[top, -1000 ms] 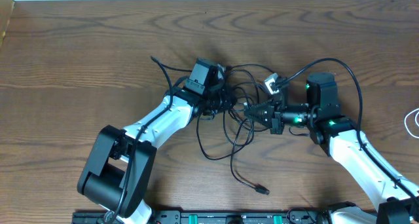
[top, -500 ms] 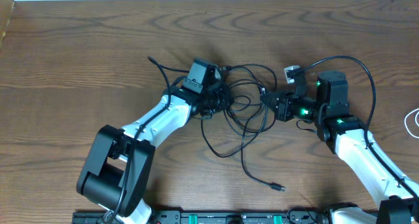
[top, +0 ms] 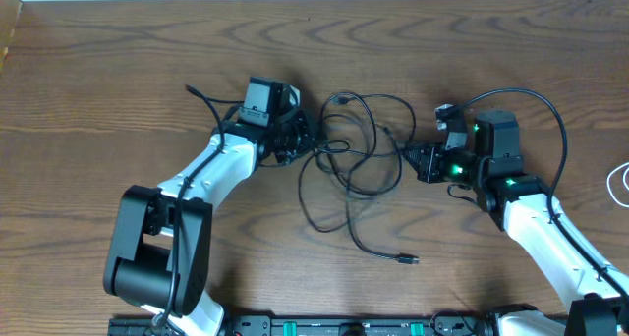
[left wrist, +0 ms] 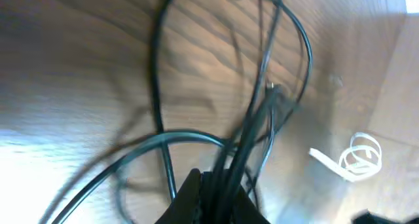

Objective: Untangle cables

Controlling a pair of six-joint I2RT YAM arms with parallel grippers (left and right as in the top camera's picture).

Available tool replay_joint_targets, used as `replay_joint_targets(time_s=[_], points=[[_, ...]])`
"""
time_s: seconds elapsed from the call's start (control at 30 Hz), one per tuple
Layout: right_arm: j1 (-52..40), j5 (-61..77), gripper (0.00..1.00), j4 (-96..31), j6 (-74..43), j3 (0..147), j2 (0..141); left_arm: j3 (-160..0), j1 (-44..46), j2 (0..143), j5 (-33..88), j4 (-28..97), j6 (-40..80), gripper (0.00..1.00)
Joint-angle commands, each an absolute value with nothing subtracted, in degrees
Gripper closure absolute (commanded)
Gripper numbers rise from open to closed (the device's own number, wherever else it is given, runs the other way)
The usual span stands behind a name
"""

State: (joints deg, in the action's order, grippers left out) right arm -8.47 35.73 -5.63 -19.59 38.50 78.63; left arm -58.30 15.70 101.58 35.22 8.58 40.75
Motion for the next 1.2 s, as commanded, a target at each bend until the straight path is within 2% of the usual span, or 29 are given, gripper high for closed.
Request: replay_joint_targets(time_s=[0.0, 0.07, 0.1, 0.17, 0.2, 0.43, 0.77, 0.93, 1.07, 1.17], points=[[-7.92, 41.76, 0.91, -4.27, -17.52, 38.57, 77.80, -58.61, 14.70, 101.80, 32.97, 8.51, 41.28, 0.92], [-7.90, 42.06, 0.88, -3.11, -17.56, 38.57, 77.80, -58.61, 14.70, 101.80, 32.97, 8.54, 41.28, 0.92], [-7.90, 42.22, 0.83, -2.31, -17.87, 38.57, 77.80, -58.61, 14.70, 101.80, 32.95, 8.54, 41.25, 0.92], [-7.90, 42.02, 0.66, -0.93, -19.18, 38.57, 77.80, -58.61, 14.70, 101.80, 32.97, 8.54, 41.28, 0.91], [-7.90, 41.65, 0.63, -0.67, -19.29, 38.57, 77.80, -58.61, 14.70, 101.80, 32.97, 8.54, 41.25, 0.91], [-10.55, 30.76, 0.68, -2.74, -19.92, 38.57, 79.40, -58.61, 15.09, 101.80, 32.97, 8.54, 42.02, 0.91], [-19.27, 26.72, 0.60, -3.88, -27.20, 38.57, 84.58, -58.61, 15.70, 101.80, 37.56, 6.81, 59.86, 0.91], [-20.58, 20.34, 0.59, -5.19, -30.41, 38.57, 85.32, -58.61, 15.66, 101.80, 45.19, -0.05, 60.03, 0.91], [-20.58, 19.86, 0.49, -4.38, -30.41, 38.57, 85.32, -58.61, 15.66, 101.80, 53.21, -10.83, 53.56, 0.91], [-20.62, 20.75, 0.49, -4.03, -30.44, 38.57, 85.32, -58.61, 15.66, 101.80, 55.33, -14.06, 53.63, 0.91]])
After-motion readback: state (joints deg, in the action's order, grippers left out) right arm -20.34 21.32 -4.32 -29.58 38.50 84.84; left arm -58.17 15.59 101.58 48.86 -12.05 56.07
